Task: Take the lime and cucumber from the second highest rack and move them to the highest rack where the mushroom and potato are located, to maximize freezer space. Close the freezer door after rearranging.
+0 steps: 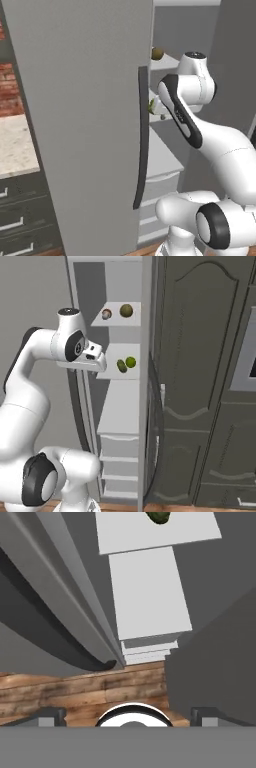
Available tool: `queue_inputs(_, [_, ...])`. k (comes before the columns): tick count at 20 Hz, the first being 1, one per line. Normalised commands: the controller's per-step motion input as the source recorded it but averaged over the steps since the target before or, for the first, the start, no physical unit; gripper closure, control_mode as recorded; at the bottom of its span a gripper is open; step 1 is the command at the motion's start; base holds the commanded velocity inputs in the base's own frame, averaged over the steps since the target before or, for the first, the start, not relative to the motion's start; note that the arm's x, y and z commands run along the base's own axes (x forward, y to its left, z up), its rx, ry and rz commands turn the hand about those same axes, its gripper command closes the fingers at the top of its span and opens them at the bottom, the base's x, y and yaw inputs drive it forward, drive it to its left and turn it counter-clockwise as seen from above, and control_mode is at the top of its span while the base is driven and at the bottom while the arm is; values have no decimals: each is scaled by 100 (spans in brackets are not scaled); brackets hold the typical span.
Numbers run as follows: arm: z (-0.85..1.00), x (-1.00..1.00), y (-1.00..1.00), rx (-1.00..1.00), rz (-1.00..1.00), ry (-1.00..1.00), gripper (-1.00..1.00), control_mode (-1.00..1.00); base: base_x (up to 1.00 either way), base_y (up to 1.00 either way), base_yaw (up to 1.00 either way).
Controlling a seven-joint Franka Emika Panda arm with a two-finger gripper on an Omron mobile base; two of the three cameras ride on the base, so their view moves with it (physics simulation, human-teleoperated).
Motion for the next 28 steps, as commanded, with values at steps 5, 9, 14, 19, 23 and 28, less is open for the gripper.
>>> queue_inputs(5, [0, 0, 0, 0, 0, 0, -100, 100, -1, 46, -44])
queue_inputs(9, [0, 0, 0, 0, 0, 0, -100, 100, 0, 10, -23])
queue_inputs(14, [0, 0, 0, 0, 0, 0, -100, 100, 6, 13, -21])
queue_inputs(19, [0, 0, 0, 0, 0, 0, -100, 100, 16, 1, -5])
queue_inputs(23, [0, 0, 0, 0, 0, 0, -100, 100, 17, -27, 0])
queue_inputs(28, [0, 0, 0, 0, 0, 0, -100, 100, 5, -55, 0])
